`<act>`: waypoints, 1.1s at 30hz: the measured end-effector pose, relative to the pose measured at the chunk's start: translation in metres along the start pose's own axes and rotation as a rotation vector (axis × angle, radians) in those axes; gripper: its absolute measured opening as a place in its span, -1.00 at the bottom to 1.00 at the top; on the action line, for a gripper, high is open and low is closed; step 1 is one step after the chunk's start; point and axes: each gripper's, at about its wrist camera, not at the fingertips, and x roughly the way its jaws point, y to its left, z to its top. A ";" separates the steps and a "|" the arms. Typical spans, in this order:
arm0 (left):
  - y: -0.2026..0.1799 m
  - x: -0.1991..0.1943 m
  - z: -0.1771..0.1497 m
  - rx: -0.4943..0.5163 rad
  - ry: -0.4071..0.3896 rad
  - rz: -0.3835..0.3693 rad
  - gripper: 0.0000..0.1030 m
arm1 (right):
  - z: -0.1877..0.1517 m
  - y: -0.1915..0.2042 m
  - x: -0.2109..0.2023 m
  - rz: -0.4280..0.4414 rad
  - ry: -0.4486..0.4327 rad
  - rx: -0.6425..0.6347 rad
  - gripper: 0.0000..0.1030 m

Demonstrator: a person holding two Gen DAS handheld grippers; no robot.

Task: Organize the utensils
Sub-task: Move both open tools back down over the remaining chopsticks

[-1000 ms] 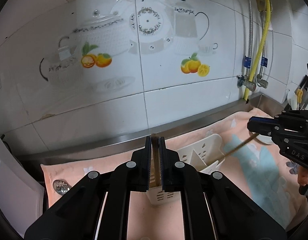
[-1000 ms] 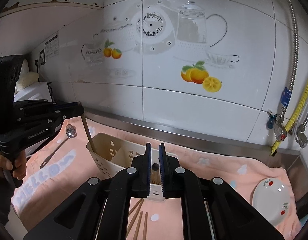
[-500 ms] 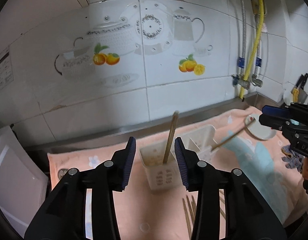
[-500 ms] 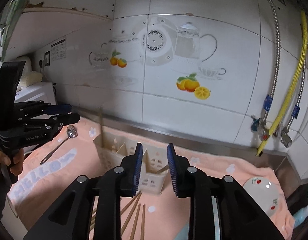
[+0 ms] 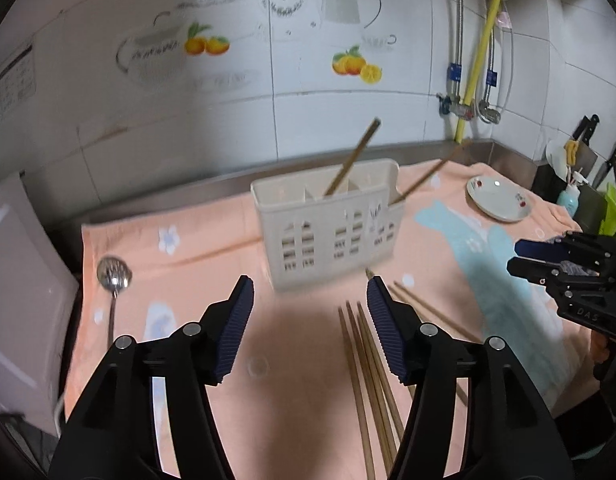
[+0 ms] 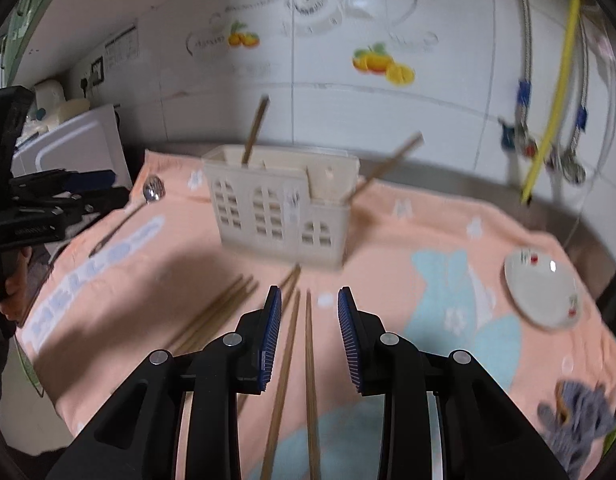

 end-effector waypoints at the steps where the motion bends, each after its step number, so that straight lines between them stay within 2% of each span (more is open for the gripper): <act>1: 0.000 -0.001 -0.004 -0.003 0.004 0.000 0.16 | -0.005 -0.001 0.000 0.002 0.007 0.008 -0.44; 8: -0.005 -0.006 -0.036 -0.018 0.043 -0.014 0.22 | -0.045 -0.006 -0.001 -0.014 0.051 0.051 -0.44; 13: -0.018 -0.006 -0.059 -0.004 0.080 -0.031 0.29 | -0.071 -0.001 0.002 -0.041 0.085 0.028 -0.44; 19: -0.025 0.005 -0.090 -0.007 0.163 -0.046 0.29 | -0.094 0.000 0.012 -0.034 0.134 0.036 -0.44; 33: -0.018 0.017 -0.129 -0.080 0.254 -0.054 0.29 | -0.113 -0.001 0.024 -0.027 0.179 0.054 -0.44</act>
